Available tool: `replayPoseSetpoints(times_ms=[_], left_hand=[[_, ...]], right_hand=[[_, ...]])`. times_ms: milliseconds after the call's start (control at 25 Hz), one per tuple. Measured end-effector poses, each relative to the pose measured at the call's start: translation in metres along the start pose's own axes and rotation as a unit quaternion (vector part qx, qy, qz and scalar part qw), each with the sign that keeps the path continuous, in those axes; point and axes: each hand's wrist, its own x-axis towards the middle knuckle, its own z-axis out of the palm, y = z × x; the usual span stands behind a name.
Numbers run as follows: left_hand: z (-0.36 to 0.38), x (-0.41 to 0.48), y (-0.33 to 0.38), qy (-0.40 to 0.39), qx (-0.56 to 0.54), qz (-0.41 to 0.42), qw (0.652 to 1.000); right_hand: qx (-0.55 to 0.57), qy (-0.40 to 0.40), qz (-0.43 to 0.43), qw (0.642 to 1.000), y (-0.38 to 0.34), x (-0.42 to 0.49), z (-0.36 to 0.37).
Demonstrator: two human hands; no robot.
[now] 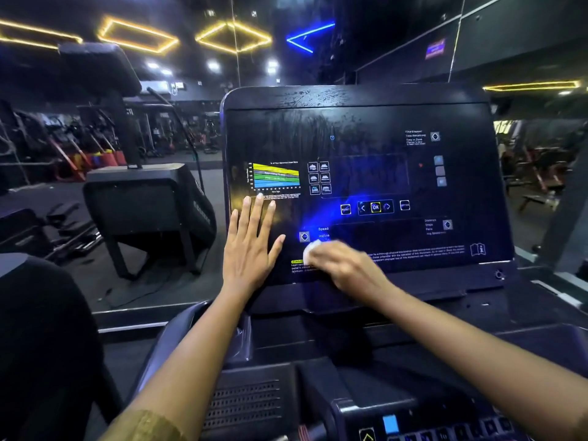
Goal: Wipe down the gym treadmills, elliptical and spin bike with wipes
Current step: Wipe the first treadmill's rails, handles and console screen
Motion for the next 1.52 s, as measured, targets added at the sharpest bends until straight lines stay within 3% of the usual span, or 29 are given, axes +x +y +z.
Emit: replayPoseSetpoints(times_ms=[80, 160, 400, 560, 720, 880, 1080, 1200, 1320, 1520], left_hand=[[0.000, 0.000, 0.000, -0.001, 0.004, -0.002, 1.000], [0.000, 0.000, 0.000, -0.002, 0.002, 0.000, 1.000], [0.000, 0.001, 0.000, 0.001, -0.013, 0.002, 1.000], [0.000, 0.000, -0.001, 0.004, -0.007, 0.002, 1.000], [0.000, -0.001, -0.001, 0.005, -0.005, 0.000, 1.000], [0.001, 0.000, 0.000, 0.004, -0.001, -0.004, 1.000], [-0.001, -0.001, 0.000, 0.005, -0.013, -0.002, 1.000], [-0.001, 0.000, 0.000, 0.001, -0.011, -0.003, 1.000], [-0.001, 0.000, 0.000, -0.003, -0.009, -0.004, 1.000], [-0.001, -0.002, 0.001, -0.002, -0.012, 0.000, 1.000]], right_hand=[[0.007, 0.049, 0.080, 0.996, 0.016, 0.035, -0.007], [-0.024, 0.043, 0.099, 0.994, 0.013, 0.053, 0.000], [-0.058, -0.007, -0.054, 0.997, -0.037, -0.002, 0.027], [-0.082, -0.037, -0.051, 0.995, -0.038, -0.027, 0.021], [-0.070, -0.060, 0.008, 0.996, 0.000, -0.076, -0.004], [-0.015, -0.029, 0.069, 0.997, -0.002, -0.069, -0.023], [0.052, -0.044, -0.024, 0.997, -0.077, -0.004, 0.043], [0.032, -0.058, -0.036, 0.997, -0.076, -0.008, 0.044], [0.030, -0.078, -0.014, 0.996, -0.056, -0.042, 0.024], [0.020, -0.087, 0.099, 0.991, -0.013, -0.101, -0.013]])
